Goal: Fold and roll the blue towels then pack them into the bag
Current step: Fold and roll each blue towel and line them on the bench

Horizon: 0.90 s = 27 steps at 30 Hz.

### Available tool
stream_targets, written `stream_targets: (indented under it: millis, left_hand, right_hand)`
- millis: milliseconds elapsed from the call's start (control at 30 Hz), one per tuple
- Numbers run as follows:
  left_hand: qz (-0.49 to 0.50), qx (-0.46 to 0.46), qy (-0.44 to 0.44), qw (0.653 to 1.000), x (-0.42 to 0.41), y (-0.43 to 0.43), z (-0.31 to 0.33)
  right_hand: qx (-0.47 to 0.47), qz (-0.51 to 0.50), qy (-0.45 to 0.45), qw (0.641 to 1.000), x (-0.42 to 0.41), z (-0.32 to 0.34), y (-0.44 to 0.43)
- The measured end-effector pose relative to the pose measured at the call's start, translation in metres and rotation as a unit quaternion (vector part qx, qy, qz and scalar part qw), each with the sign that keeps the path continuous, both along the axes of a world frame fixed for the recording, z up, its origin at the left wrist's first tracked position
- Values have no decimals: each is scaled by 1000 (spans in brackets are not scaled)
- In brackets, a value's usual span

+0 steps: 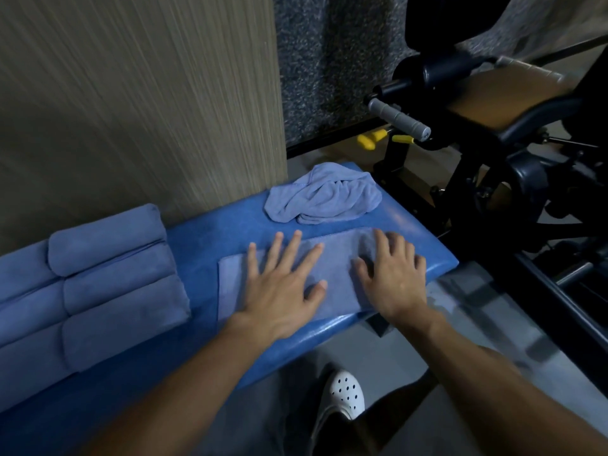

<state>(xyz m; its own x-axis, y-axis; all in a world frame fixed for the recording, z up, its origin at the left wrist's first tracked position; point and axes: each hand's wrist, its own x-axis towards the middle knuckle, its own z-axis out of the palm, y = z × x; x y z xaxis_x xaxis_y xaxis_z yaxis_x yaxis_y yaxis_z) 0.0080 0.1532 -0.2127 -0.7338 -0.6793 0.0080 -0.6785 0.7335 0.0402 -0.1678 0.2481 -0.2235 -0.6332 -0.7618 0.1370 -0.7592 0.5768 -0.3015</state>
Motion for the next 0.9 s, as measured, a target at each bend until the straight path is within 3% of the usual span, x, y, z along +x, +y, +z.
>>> stream_targets:
  millis: [100,233,667,733,800,900]
  left_hand:
    - [-43,17,-3,999,-23,7,-5]
    - [-34,13,-28,999,-22,9,-21]
    - [-29,42,-30,998,-26,9,-17]
    - [-5,43,48,998,-32,10,-8]
    - [56,62,198,977,-47,10,8]
    - [166,336,322,869,-76,0,31]
  right_hand:
    - [-7,-115,-61,991,-4,1,17]
    - [-52,-138,-218,965,-15,3,34]
    - [-139,-136,-355,915,-10,15,25]
    - [-152,-116,-329,925,-5,19,22]
    - [-157,-81,-293,940,5,24,20]
    - [-144,6,-192,971,18,24,20]
